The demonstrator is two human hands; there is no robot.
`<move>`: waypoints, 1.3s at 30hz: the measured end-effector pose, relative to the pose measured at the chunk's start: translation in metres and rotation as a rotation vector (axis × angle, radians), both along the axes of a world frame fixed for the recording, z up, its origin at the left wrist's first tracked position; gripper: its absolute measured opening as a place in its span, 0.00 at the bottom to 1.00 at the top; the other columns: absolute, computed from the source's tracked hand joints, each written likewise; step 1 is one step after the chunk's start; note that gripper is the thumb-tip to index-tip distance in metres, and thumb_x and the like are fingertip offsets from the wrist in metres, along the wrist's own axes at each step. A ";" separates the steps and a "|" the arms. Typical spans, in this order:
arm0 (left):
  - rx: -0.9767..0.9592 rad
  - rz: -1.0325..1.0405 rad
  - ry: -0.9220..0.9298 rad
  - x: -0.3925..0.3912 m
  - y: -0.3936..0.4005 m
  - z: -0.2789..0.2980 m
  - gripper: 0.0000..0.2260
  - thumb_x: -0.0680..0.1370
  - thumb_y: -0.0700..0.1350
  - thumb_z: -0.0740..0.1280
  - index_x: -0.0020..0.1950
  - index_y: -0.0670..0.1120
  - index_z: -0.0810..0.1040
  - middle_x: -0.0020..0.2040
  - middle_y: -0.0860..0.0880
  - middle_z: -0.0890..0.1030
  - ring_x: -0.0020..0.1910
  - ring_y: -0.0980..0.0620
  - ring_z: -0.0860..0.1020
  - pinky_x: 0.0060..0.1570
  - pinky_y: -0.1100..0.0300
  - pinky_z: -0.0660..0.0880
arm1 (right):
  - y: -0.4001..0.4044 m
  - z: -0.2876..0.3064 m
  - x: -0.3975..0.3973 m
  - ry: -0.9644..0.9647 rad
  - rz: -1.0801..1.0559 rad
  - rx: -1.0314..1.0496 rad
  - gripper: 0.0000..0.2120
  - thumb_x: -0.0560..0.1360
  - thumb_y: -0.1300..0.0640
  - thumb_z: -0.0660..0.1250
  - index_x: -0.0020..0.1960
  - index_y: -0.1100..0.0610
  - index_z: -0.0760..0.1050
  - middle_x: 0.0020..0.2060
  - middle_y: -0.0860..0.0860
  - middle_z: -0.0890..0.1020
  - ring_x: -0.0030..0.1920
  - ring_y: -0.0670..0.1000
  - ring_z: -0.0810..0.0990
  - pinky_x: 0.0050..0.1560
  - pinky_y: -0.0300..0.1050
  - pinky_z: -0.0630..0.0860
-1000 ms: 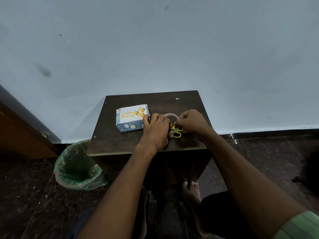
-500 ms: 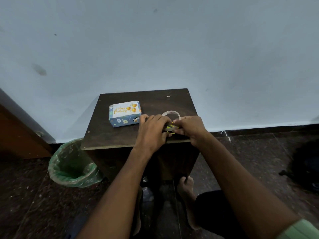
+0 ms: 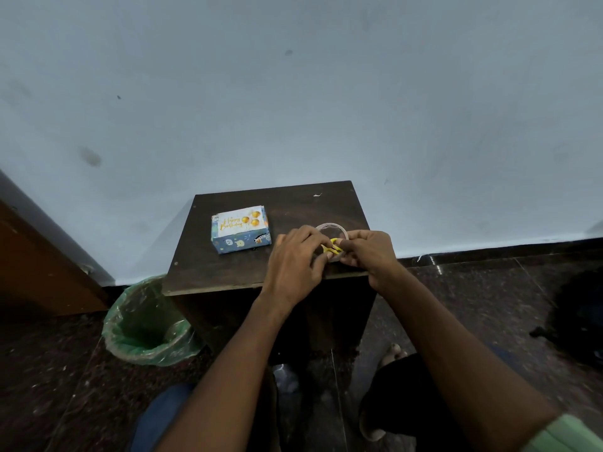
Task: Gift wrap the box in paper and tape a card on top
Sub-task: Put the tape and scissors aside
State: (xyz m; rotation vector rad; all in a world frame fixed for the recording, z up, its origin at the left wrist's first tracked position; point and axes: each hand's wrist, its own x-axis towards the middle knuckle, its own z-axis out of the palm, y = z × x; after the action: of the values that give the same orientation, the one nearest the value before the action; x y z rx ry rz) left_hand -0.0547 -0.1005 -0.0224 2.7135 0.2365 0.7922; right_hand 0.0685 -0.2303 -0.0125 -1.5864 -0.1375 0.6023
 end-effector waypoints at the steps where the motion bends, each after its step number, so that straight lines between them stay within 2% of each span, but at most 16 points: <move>1: -0.016 0.014 -0.013 -0.002 0.000 0.001 0.07 0.80 0.49 0.73 0.57 0.53 0.81 0.55 0.56 0.79 0.53 0.54 0.76 0.54 0.55 0.71 | -0.002 0.001 0.000 -0.013 -0.007 -0.010 0.02 0.76 0.65 0.75 0.48 0.64 0.84 0.38 0.58 0.86 0.30 0.46 0.83 0.33 0.37 0.79; 6: -0.105 0.097 -0.078 -0.026 0.002 -0.015 0.03 0.80 0.47 0.72 0.52 0.52 0.79 0.51 0.56 0.78 0.49 0.54 0.77 0.51 0.51 0.75 | -0.009 0.004 -0.007 -0.094 -0.057 -0.054 0.02 0.73 0.63 0.78 0.45 0.60 0.86 0.38 0.57 0.88 0.36 0.50 0.86 0.35 0.40 0.79; 9: -0.232 0.158 -0.057 -0.030 -0.007 -0.024 0.06 0.80 0.46 0.72 0.49 0.55 0.78 0.49 0.59 0.77 0.47 0.57 0.77 0.53 0.49 0.77 | -0.021 0.004 -0.001 -0.063 -0.155 -0.046 0.04 0.69 0.61 0.80 0.42 0.60 0.86 0.37 0.58 0.88 0.40 0.57 0.88 0.43 0.49 0.84; 10: -0.263 0.159 -0.031 -0.031 -0.013 -0.028 0.06 0.79 0.45 0.72 0.49 0.56 0.78 0.49 0.59 0.77 0.47 0.58 0.77 0.54 0.49 0.78 | -0.027 0.001 0.003 -0.048 -0.202 -0.039 0.04 0.68 0.61 0.80 0.41 0.60 0.86 0.37 0.58 0.88 0.39 0.57 0.87 0.43 0.50 0.84; 12: -0.289 0.129 0.040 -0.036 -0.022 -0.033 0.06 0.79 0.45 0.73 0.50 0.55 0.80 0.50 0.59 0.77 0.50 0.57 0.77 0.57 0.49 0.77 | -0.038 -0.001 0.003 -0.029 -0.260 -0.018 0.03 0.69 0.63 0.79 0.41 0.60 0.86 0.37 0.58 0.87 0.34 0.52 0.84 0.38 0.45 0.80; 15: -0.236 0.065 0.121 -0.046 -0.032 -0.039 0.06 0.79 0.44 0.74 0.54 0.54 0.83 0.53 0.58 0.79 0.55 0.55 0.78 0.62 0.52 0.74 | -0.051 -0.006 -0.007 0.070 -0.291 0.047 0.05 0.73 0.66 0.76 0.49 0.65 0.84 0.33 0.55 0.84 0.25 0.44 0.79 0.29 0.38 0.73; 16: -0.221 0.050 0.122 -0.046 -0.033 -0.038 0.07 0.79 0.44 0.74 0.55 0.54 0.84 0.54 0.57 0.79 0.57 0.55 0.78 0.63 0.53 0.72 | -0.054 -0.007 -0.009 0.111 -0.293 0.079 0.05 0.75 0.66 0.74 0.50 0.64 0.84 0.32 0.53 0.83 0.23 0.42 0.77 0.28 0.38 0.71; 19: -0.228 0.025 0.102 -0.044 -0.032 -0.030 0.10 0.79 0.43 0.73 0.59 0.53 0.84 0.56 0.57 0.80 0.58 0.55 0.79 0.64 0.53 0.74 | -0.055 -0.003 -0.011 0.162 -0.260 0.122 0.04 0.74 0.64 0.74 0.47 0.58 0.84 0.33 0.51 0.84 0.24 0.42 0.77 0.35 0.42 0.70; 22: -0.233 -0.011 0.096 -0.043 -0.029 -0.027 0.10 0.79 0.42 0.74 0.58 0.52 0.84 0.55 0.56 0.81 0.56 0.55 0.79 0.61 0.47 0.79 | -0.055 -0.003 -0.016 0.144 -0.207 0.154 0.04 0.75 0.69 0.72 0.46 0.63 0.82 0.39 0.56 0.85 0.24 0.43 0.78 0.29 0.35 0.72; 24: -0.227 -0.029 0.103 -0.042 -0.031 -0.028 0.10 0.79 0.42 0.74 0.58 0.51 0.85 0.55 0.55 0.81 0.57 0.54 0.80 0.60 0.47 0.79 | -0.058 -0.005 -0.019 0.128 -0.184 0.157 0.03 0.76 0.70 0.71 0.45 0.64 0.81 0.36 0.56 0.84 0.23 0.42 0.77 0.26 0.32 0.71; 28: -0.215 -0.078 0.131 -0.041 -0.042 -0.024 0.09 0.80 0.42 0.73 0.59 0.51 0.85 0.57 0.55 0.82 0.58 0.54 0.79 0.61 0.49 0.79 | -0.064 -0.007 -0.017 0.115 -0.208 0.212 0.05 0.75 0.71 0.72 0.42 0.64 0.81 0.33 0.53 0.86 0.27 0.44 0.82 0.29 0.33 0.75; 31: -0.189 -0.079 0.146 -0.042 -0.037 -0.021 0.09 0.80 0.42 0.73 0.59 0.51 0.86 0.57 0.55 0.82 0.59 0.54 0.79 0.61 0.51 0.78 | -0.059 -0.008 -0.017 0.104 -0.186 0.205 0.04 0.76 0.71 0.71 0.44 0.65 0.81 0.32 0.52 0.85 0.24 0.42 0.79 0.26 0.32 0.72; 36: -0.170 -0.061 0.133 -0.040 -0.035 -0.021 0.09 0.79 0.41 0.73 0.59 0.50 0.86 0.58 0.55 0.83 0.59 0.53 0.80 0.62 0.51 0.78 | -0.066 -0.009 -0.016 0.097 -0.065 0.090 0.07 0.76 0.67 0.73 0.40 0.60 0.81 0.32 0.50 0.86 0.29 0.44 0.82 0.36 0.35 0.76; 39: -0.114 -0.069 0.158 -0.037 -0.041 -0.019 0.09 0.79 0.42 0.74 0.59 0.48 0.87 0.60 0.54 0.84 0.60 0.51 0.80 0.60 0.51 0.79 | -0.073 -0.013 -0.013 0.137 -0.044 0.065 0.11 0.75 0.67 0.73 0.35 0.59 0.84 0.34 0.52 0.87 0.39 0.52 0.83 0.47 0.44 0.74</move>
State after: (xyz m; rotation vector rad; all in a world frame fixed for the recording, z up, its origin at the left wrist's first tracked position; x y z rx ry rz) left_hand -0.0918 -0.1414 -0.0412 2.6621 0.2143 0.5288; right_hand 0.0554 -0.3032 -0.0260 -1.4770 -0.0201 0.6636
